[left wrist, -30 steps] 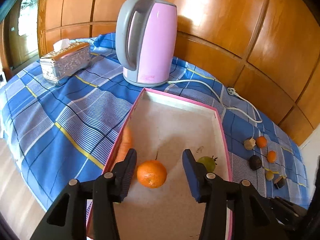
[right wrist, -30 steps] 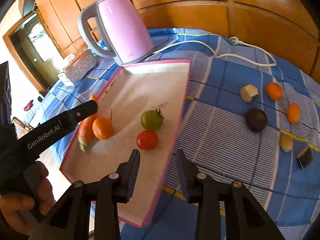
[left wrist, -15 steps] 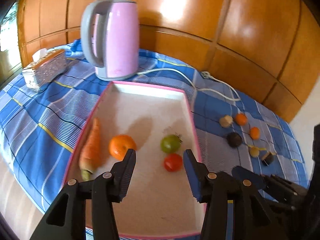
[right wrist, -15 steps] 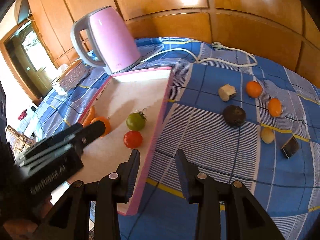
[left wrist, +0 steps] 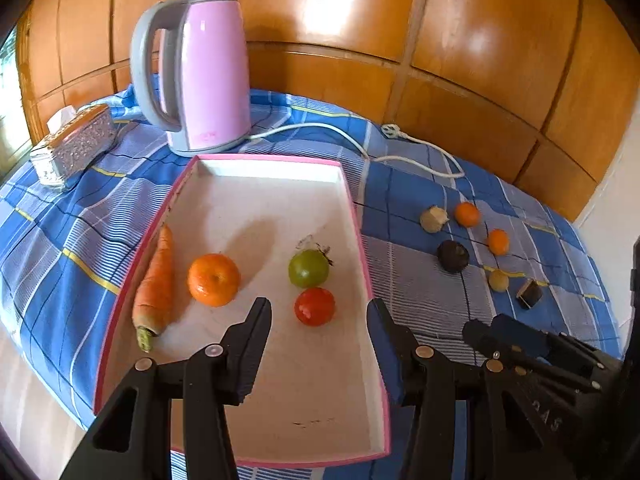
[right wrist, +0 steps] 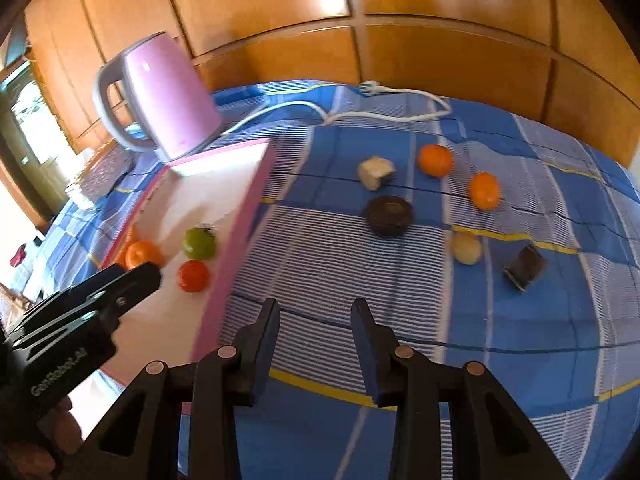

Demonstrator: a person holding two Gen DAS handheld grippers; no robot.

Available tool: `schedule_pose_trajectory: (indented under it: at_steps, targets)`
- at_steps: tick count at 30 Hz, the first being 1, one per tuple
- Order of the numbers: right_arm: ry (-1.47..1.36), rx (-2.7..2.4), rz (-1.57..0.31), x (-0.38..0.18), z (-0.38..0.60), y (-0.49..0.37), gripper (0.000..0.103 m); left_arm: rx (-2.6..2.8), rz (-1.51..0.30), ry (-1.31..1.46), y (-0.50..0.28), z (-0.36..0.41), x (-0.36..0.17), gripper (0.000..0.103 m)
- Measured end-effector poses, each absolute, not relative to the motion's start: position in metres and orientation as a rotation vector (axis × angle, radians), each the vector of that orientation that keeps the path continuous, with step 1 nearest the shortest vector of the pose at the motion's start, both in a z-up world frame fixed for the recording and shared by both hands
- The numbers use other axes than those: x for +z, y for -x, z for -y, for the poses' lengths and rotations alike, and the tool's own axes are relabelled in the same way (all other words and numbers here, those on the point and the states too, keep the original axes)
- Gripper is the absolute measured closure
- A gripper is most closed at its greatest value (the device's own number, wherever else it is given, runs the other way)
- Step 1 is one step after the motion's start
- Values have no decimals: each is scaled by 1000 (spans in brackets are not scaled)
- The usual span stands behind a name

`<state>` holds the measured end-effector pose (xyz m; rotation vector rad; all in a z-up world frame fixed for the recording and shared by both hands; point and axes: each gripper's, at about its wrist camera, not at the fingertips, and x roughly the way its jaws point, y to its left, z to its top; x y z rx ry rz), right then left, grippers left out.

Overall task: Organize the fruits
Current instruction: 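Withdraw both tools from the tray toward the remaining produce, then grasp the dark eggplant slice with the right tool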

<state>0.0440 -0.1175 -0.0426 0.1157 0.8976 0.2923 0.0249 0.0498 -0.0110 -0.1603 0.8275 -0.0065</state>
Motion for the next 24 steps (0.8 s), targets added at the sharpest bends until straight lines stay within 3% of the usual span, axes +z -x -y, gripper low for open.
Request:
schedule_pose_trajectory:
  at_steps: [24]
  targets:
    - [-221,95,-947,-70,200,-38,66,-184,-879,39,-41,18,-20,53]
